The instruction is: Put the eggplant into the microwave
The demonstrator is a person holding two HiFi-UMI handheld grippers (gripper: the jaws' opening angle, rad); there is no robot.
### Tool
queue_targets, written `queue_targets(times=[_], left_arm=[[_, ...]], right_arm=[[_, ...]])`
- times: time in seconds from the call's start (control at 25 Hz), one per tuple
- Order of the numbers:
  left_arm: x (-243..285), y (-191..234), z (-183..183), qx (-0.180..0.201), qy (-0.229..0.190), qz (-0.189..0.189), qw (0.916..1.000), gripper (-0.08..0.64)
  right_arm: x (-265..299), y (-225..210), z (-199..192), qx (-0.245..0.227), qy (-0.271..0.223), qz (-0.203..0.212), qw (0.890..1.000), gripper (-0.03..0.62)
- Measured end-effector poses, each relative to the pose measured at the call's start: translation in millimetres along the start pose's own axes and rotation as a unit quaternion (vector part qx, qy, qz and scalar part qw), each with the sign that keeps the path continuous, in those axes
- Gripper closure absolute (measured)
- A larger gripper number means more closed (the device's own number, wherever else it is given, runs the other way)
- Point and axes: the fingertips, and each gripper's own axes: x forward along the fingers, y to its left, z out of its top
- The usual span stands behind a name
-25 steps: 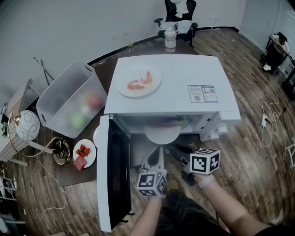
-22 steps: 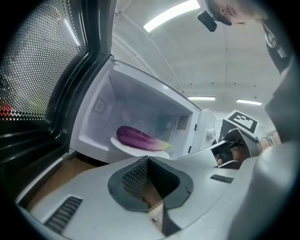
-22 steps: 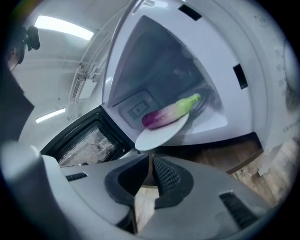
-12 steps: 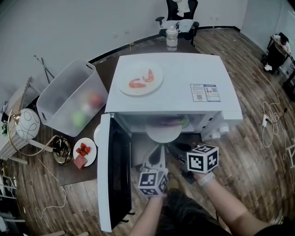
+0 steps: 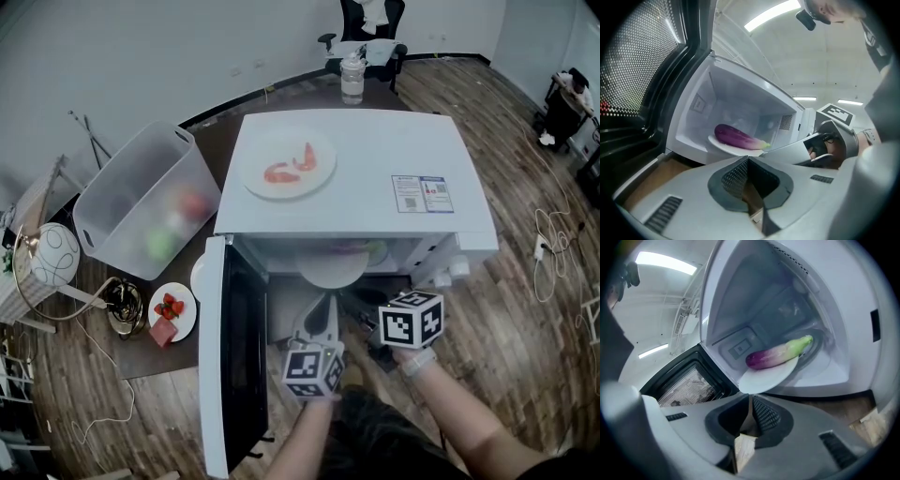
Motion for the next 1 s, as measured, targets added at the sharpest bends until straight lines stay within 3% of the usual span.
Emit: queue_targets(times=[1.0], left_arm=[[18.5,15.6,4.7,-0.006,0.0,0.012,0.9999,0.56]], right_arm=[[18.1,-12.3,16.3,0.021,0.001,0.006,1.0,0.564]])
